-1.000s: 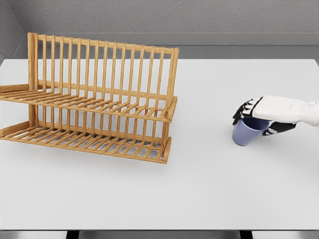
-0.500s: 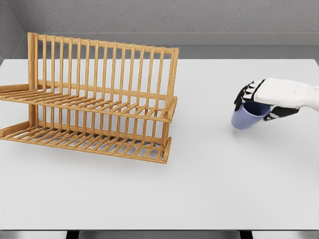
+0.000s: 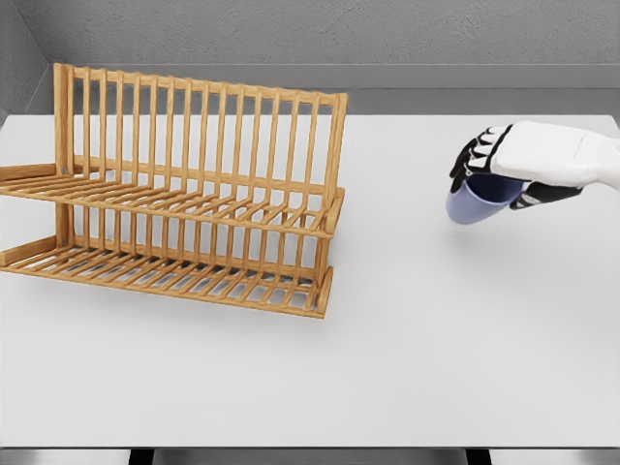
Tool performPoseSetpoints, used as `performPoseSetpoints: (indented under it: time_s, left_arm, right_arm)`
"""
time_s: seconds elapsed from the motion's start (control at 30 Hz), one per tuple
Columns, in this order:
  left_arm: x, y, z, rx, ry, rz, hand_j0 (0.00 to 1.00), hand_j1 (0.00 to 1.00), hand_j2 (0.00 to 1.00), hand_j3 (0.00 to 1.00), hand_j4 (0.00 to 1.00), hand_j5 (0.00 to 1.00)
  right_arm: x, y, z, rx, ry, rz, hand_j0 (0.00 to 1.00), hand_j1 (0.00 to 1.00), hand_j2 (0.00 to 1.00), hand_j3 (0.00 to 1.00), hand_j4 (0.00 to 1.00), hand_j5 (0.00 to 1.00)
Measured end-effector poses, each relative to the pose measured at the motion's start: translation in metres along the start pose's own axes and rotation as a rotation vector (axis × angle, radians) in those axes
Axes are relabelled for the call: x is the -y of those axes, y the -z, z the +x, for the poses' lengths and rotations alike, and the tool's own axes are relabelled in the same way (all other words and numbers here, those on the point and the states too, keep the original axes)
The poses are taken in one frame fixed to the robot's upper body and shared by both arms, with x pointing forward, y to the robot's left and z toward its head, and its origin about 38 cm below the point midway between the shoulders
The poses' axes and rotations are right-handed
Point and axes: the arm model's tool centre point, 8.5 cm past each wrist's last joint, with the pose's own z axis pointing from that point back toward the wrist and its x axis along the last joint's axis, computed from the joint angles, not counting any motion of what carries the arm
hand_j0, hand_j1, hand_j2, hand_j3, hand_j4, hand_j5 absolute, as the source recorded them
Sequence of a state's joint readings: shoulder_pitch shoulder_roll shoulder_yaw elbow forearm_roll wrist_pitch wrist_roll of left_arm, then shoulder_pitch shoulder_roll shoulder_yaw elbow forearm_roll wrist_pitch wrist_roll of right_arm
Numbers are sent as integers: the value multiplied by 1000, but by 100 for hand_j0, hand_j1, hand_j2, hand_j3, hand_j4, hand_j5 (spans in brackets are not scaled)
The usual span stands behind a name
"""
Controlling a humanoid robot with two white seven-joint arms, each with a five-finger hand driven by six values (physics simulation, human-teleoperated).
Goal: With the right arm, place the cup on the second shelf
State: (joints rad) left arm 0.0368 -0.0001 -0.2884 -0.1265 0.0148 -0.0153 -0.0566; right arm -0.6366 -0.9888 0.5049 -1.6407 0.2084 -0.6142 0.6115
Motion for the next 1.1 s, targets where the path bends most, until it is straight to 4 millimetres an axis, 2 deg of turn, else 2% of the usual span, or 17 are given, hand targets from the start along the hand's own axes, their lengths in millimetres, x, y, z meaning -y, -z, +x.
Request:
performPoseSetpoints:
  time_s: [0.1, 0.2, 0.4, 0.43, 0.6, 1.1]
  left_arm:
    - [0, 0, 0, 0, 0, 0, 100, 100, 100, 100, 100, 100]
    - [0, 0, 0, 0, 0, 0, 100, 100, 100, 100, 100, 100]
    - [0, 0, 0, 0, 0, 0, 100, 100, 100, 100, 100, 100]
    - [0, 0, 0, 0, 0, 0, 100, 100, 100, 100, 100, 100]
    - [0, 0, 0, 0, 0, 0, 100, 100, 100, 100, 100, 100]
    - [0, 0, 0, 0, 0, 0, 100, 100, 100, 100, 100, 100]
  right_arm:
    - [17, 3, 10, 27, -48, -25, 64, 64, 64, 64, 64, 64]
    - [25, 7, 16, 47, -68, -43, 64, 64, 64, 64, 64, 64]
    - [32, 14, 27, 82, -93, -64, 63, 63, 63, 63, 63, 63]
    - [34, 15, 28, 86, -96, -70, 60, 60, 60, 60, 60, 60]
    - [46, 19, 33, 103, -122, -93, 60, 60, 60, 60, 60, 60]
    - [62, 47, 51, 189, -132, -174, 60, 60, 60, 60, 60, 60]
